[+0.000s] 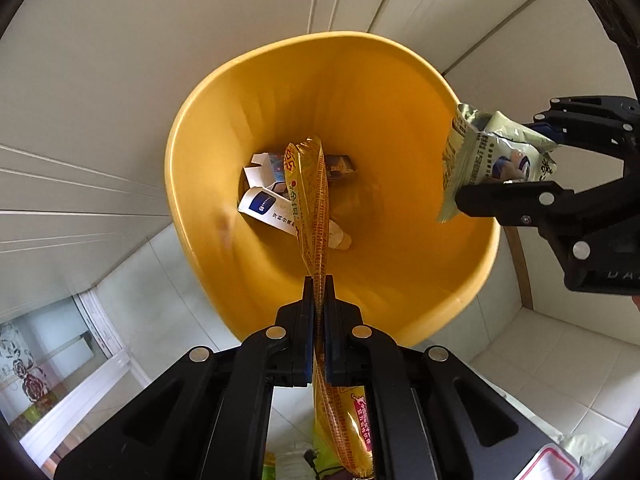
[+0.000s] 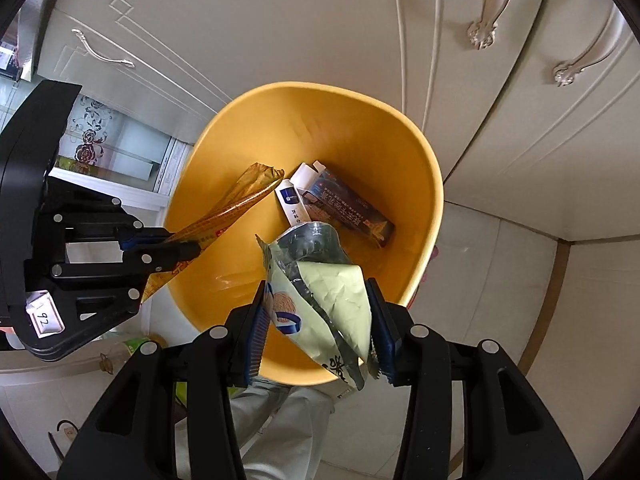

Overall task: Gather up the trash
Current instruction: 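Carry the wrapper and chip bag over the yellow bin and open both tools, then raise both tools from the bin back toward the counter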

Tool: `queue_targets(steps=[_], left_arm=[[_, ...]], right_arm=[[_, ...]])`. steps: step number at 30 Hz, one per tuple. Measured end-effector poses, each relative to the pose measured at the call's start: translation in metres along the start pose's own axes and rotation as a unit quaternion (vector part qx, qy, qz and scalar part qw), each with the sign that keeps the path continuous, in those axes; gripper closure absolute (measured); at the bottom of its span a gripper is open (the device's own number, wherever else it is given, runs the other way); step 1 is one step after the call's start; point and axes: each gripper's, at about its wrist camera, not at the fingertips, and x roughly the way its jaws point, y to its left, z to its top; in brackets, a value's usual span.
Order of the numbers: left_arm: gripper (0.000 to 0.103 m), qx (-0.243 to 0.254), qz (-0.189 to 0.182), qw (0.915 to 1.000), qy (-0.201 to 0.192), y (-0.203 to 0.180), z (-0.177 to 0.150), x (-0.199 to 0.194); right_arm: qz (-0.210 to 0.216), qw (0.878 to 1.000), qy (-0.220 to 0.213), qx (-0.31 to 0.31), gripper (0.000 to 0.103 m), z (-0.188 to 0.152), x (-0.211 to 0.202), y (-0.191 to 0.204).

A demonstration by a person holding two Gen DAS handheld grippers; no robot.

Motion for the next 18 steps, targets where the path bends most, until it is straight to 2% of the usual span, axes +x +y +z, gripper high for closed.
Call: queue_targets(steps=[4,6,8,9,10,11,12,18], left_arm=[[0.097,-0.012,-0.005,0.9999,-0.001,0.007,0.006,0.004],[0.086,-0.021,-0.005,0.9997,-0.004,0.011,0.008,0.004],[0.08,-0.03,-0.006,0.9995,-0.011,0.014,0.011,0.002],[0.071,-0.035,-0.005,0.9993,-0.013,0.015,0.012,0.002],[0.049,-0.041,-0.003,0.999,-0.016,0.016,0.013,0.0],[0.038,-0.05,0.005,0.9985,-0.023,0.018,0.014,-0.004],[0.026,-0.055,0.009,0.9979,-0.032,0.019,0.014,-0.009],[0.024,-0.067,0.013,0.9964,-0.05,0.025,0.014,-0.023]], right_arm=[[0.002,1.0,-0.003,0.006,0.054,0.006,0.005,-0.005],[0.001,1.0,-0.005,0.007,0.054,0.009,0.006,-0.008],[0.001,1.0,-0.008,0.008,0.052,0.011,0.006,-0.009],[0.001,1.0,-0.011,0.008,0.05,0.013,0.006,-0.01],[-0.001,1.0,-0.014,0.008,0.038,0.012,0.004,-0.009],[-0.003,1.0,-0.019,0.008,0.023,0.012,0.002,-0.009],[-0.004,1.0,-0.024,0.011,0.019,0.013,0.001,-0.01],[0.005,0.999,-0.038,0.027,0.018,0.013,-0.015,-0.017]])
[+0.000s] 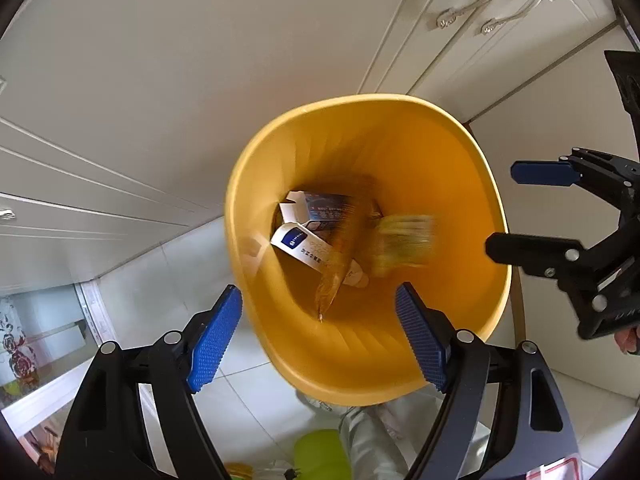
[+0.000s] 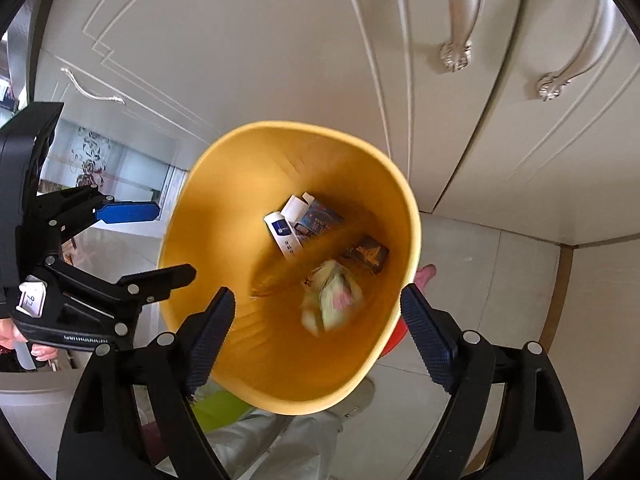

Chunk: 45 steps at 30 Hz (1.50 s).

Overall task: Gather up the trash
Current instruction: 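Raise both tools from the bin back toward the counter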

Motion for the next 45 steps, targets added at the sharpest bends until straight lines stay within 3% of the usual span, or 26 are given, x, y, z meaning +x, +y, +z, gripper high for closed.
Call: queue_targets(steps=[9,13,15,16,23,28,35,45], left_arm=[[0.024,-0.01,0.012,0.9998,-0.014,-0.008,0.001,-0.034],[0.024,-0.036,0.011,0.9987,-0.034,-0.005,-0.011,-0.066],[0.024,-0.054,0.01,0.9975,-0.045,-0.004,-0.021,-0.085],[0.024,-0.06,0.012,0.9968,-0.051,-0.003,-0.026,-0.094],[0.02,-0.113,0.021,0.9873,-0.11,-0.002,-0.058,-0.172],[0.015,-0.143,0.026,0.976,-0.162,0.001,-0.066,-0.227],[0.011,-0.16,0.051,0.9584,-0.231,0.003,-0.055,-0.284],[0.011,-0.159,0.069,0.9472,-0.27,0.035,0.006,-0.325]], right_arm=[[-0.007,1.0,-0.018,-0.011,0.018,-0.004,-0.035,0.019],[-0.031,0.998,-0.061,-0.009,0.018,-0.016,-0.071,0.027],[-0.006,0.997,-0.079,0.006,0.018,-0.024,-0.089,0.028],[-0.015,0.996,-0.09,0.009,0.018,-0.028,-0.101,0.032],[-0.053,0.985,-0.161,-0.021,0.018,-0.054,-0.182,0.068],[-0.046,0.976,-0.21,-0.044,0.016,-0.056,-0.235,0.092],[-0.054,0.961,-0.259,-0.081,0.014,-0.037,-0.284,0.117],[-0.075,0.95,-0.297,-0.06,0.014,0.032,-0.317,0.11]])
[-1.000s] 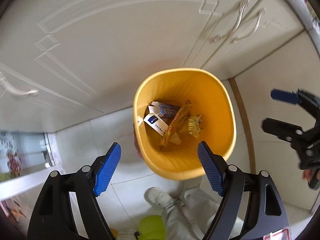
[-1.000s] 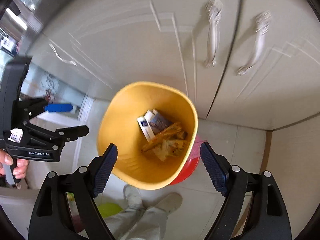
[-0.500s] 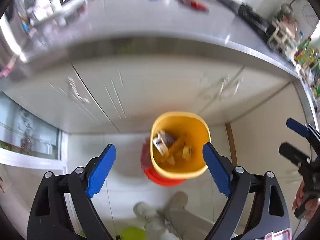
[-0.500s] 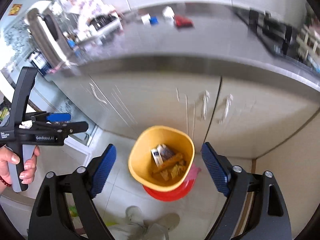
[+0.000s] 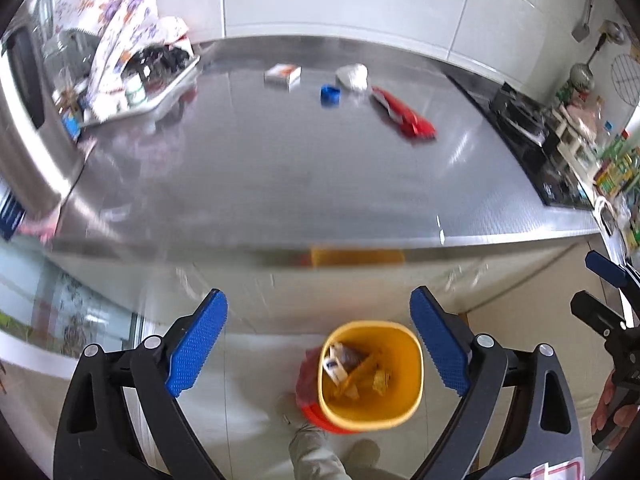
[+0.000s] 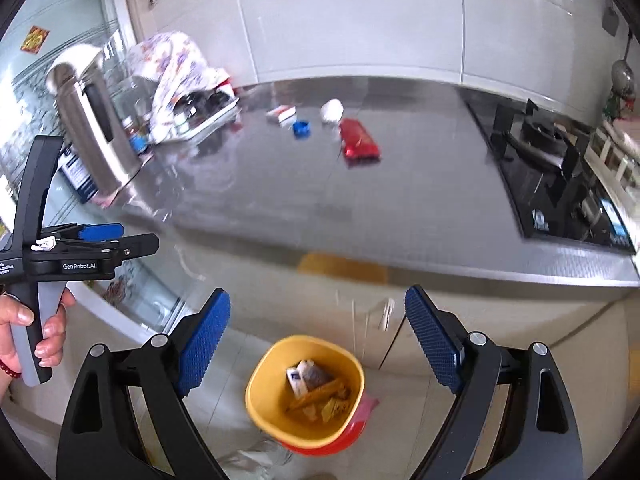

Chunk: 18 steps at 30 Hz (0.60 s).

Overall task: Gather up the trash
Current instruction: 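Raise both tools from the bin back toward the counter, then grasp the orange-white medicine box with the left tool while the right tool grasps the red snack bag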

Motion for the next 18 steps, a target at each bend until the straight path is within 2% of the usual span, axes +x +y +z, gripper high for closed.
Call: queue_targets(steps=[5,8,13,15,16,18], left_arm=[[0.011,0.014,-0.004,0.9998,-0.009,0.012,0.048,0.026],[0.011,0.024,-0.007,0.9997,-0.005,0.019,0.076,0.047],[0.01,0.037,-0.013,0.9992,0.0,0.037,0.124,0.081],[0.009,0.037,-0.014,0.9992,0.006,0.045,0.142,0.096],[0.009,0.036,-0.015,0.9992,0.009,0.049,0.151,0.103],[0.009,0.039,-0.009,0.9991,0.014,0.054,0.169,0.12]], right_arm=[[-0.006,1.0,-0.012,0.01,0.014,0.045,0.031,-0.01],[0.002,1.0,-0.003,0.018,0.014,0.069,0.054,-0.012],[-0.018,1.0,0.001,0.019,0.014,0.105,0.099,-0.01],[-0.026,0.999,0.007,0.027,0.01,0.117,0.117,-0.013],[-0.031,0.999,0.01,0.03,0.005,0.123,0.128,-0.015],[-0.039,0.998,0.017,0.037,0.004,0.133,0.146,-0.021]])
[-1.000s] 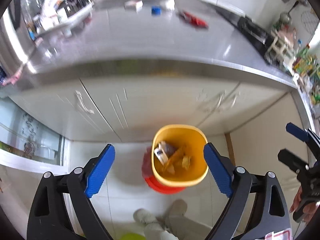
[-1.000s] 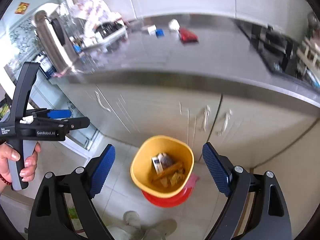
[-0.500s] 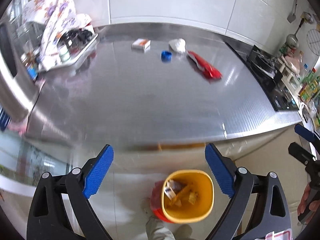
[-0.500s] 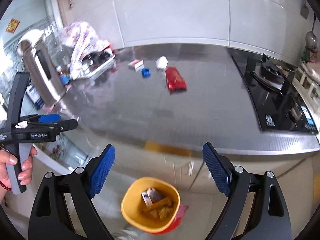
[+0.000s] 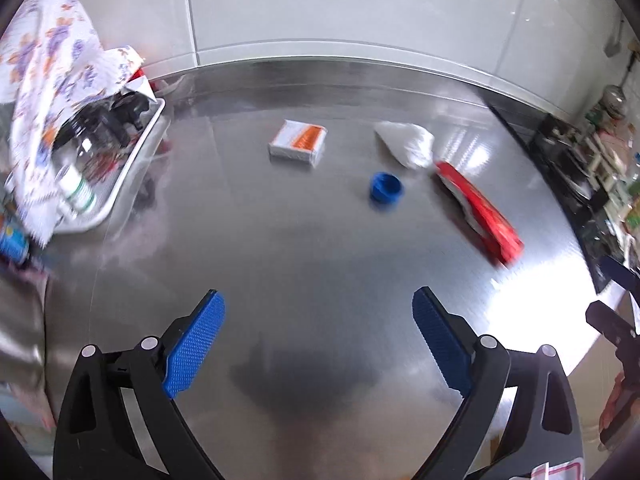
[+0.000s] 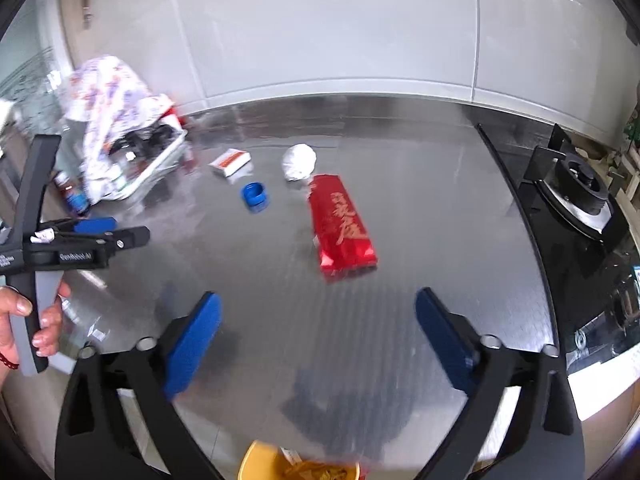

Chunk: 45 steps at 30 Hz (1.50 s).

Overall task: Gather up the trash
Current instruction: 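Grasp the orange-white medicine box with the left tool while the right tool grasps the red snack bag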

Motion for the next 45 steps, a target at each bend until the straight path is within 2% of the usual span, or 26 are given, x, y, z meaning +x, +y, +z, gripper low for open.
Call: queue_targets(steps=[4,11,14,21,28,31,32,33,34,35,36,45], left_arm=[[0.009,0.007,0.005,0.9999,0.01,0.009,0.029,0.028],[0.008,-0.001,0.011,0.9996,0.026,0.02,0.073,0.08],[0.009,0.004,0.014,0.9994,0.033,0.017,0.085,0.096],[0.019,0.026,0.004,0.9987,0.044,0.009,0.102,0.123],[0.018,0.035,0.007,0.9987,0.038,0.007,0.116,0.137],[0.025,0.04,0.013,0.9986,0.031,0.007,0.117,0.139],[0.028,0.041,0.013,0.9987,0.026,0.008,0.117,0.138],[0.039,0.041,0.013,0.9988,0.023,0.009,0.118,0.137],[0.048,0.041,0.012,0.9989,0.021,0.009,0.119,0.136],[0.049,0.041,0.013,0.9989,0.02,0.011,0.12,0.135],[0.049,0.04,0.01,0.9989,0.02,0.012,0.121,0.135],[0.05,0.044,-0.001,0.9989,0.016,0.014,0.115,0.129]], right_arm=[[-0.001,1.0,0.021,0.017,0.004,0.015,0.033,-0.009],[0.001,0.999,0.046,-0.004,0.004,0.038,0.086,-0.01],[0.005,0.999,0.052,-0.013,0.004,0.045,0.099,-0.01],[0.01,0.998,0.061,-0.025,0.004,0.056,0.121,-0.011],[0.007,0.996,0.076,-0.037,0.004,0.054,0.138,-0.011],[0.011,0.996,0.073,-0.049,0.011,0.051,0.138,-0.007],[0.011,0.996,0.071,-0.057,0.017,0.051,0.138,-0.004],[0.011,0.996,0.07,-0.06,0.022,0.051,0.137,-0.003],[0.016,0.995,0.069,-0.064,0.033,0.052,0.137,-0.001],[0.018,0.995,0.069,-0.065,0.047,0.053,0.136,-0.001],[0.019,0.995,0.069,-0.065,0.054,0.054,0.136,-0.001],[0.026,0.997,0.063,-0.035,0.057,0.054,0.132,-0.009]])
